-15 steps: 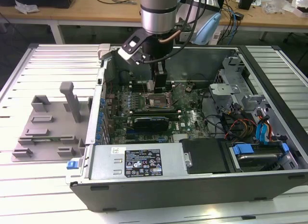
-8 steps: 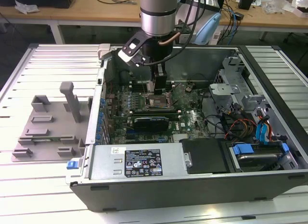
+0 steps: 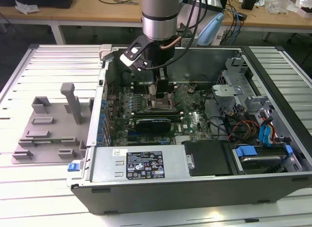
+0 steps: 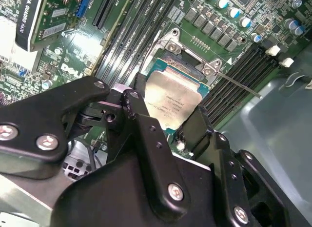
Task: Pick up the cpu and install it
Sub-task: 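Place the cpu into insertion slot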
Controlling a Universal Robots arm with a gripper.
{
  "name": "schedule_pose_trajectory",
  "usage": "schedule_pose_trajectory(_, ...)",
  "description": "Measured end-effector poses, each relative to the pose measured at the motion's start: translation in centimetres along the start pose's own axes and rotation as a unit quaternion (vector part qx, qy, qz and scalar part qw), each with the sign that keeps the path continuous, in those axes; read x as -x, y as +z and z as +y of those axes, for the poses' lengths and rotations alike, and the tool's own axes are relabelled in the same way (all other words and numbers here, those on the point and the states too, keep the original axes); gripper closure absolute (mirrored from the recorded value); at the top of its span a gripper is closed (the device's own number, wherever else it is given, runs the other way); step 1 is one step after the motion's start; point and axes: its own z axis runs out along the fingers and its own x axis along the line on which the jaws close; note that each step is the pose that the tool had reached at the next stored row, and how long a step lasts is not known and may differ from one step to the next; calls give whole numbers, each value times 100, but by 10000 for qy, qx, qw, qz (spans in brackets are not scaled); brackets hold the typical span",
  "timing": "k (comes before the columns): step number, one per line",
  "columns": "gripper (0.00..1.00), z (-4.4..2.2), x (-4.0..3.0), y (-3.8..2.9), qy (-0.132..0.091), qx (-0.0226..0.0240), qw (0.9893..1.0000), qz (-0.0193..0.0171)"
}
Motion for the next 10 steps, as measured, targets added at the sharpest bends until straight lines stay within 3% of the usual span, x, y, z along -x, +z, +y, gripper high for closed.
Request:
schedule_pose_trajectory(6,45,-4,-1,54,0,3,10000,0)
schedule_pose_trajectory(10,45,-7,-3,126,0,4,10000,0)
